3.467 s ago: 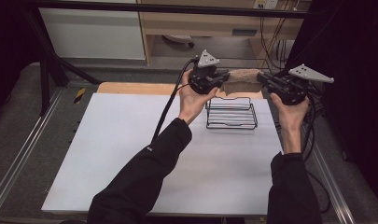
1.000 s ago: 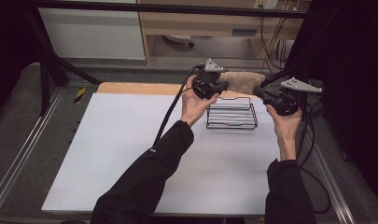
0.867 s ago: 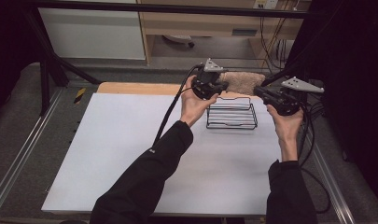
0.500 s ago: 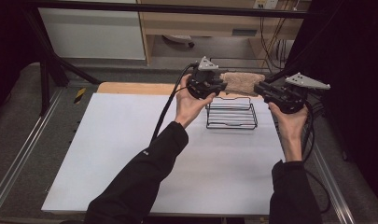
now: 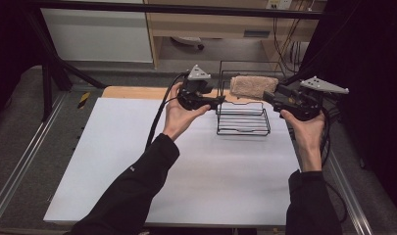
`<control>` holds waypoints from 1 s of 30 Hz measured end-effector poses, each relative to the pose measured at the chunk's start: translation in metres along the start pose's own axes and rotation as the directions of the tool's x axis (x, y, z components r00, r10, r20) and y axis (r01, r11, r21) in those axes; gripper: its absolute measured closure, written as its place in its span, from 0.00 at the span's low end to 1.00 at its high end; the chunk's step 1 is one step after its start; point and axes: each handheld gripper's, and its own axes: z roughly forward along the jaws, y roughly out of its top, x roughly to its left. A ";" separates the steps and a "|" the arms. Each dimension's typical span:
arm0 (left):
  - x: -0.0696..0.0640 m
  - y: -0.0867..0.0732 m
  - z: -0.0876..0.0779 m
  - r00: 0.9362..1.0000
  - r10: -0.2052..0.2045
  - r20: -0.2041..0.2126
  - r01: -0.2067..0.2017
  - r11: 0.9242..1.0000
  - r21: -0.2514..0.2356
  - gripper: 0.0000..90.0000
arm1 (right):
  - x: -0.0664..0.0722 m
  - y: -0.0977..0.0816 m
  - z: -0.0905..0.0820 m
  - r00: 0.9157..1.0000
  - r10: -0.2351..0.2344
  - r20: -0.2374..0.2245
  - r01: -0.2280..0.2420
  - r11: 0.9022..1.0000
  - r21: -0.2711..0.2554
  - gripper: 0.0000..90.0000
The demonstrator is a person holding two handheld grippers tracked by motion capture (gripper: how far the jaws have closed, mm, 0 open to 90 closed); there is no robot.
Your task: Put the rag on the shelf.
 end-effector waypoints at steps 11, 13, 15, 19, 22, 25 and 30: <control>0.019 -0.050 -0.050 0.999 -0.037 -0.037 0.037 0.999 0.019 0.22 | 0.013 -0.012 -0.007 1.000 0.011 -0.016 -0.011 1.000 0.008 0.13; 0.022 -0.061 -0.060 0.998 -0.046 -0.051 0.048 0.999 0.021 0.18 | 0.015 -0.016 -0.008 1.000 0.013 -0.023 -0.013 1.000 0.012 0.10; 0.025 -0.071 -0.069 0.996 -0.066 -0.067 0.067 0.997 0.022 0.16 | 0.018 -0.019 -0.008 1.000 0.014 -0.025 -0.014 1.000 0.020 0.08; 0.031 -0.091 -0.086 0.991 -0.094 -0.098 0.098 0.994 0.038 0.10 | 0.023 -0.026 -0.007 0.999 0.017 -0.032 -0.016 0.999 0.048 0.04; 0.034 -0.105 -0.101 0.989 -0.093 -0.111 0.098 0.994 0.042 0.08 | 0.029 -0.030 -0.008 0.999 0.013 -0.039 -0.011 0.999 0.053 0.03; 0.037 -0.118 -0.116 0.987 -0.102 -0.128 0.107 0.994 0.036 0.06 | 0.034 -0.034 -0.009 0.999 0.005 -0.048 -0.002 0.998 0.064 0.01; 0.043 -0.143 -0.131 0.981 -0.125 -0.150 0.132 0.990 0.039 0.05 | 0.039 -0.047 -0.008 0.998 0.012 -0.065 -0.006 0.996 0.085 0.01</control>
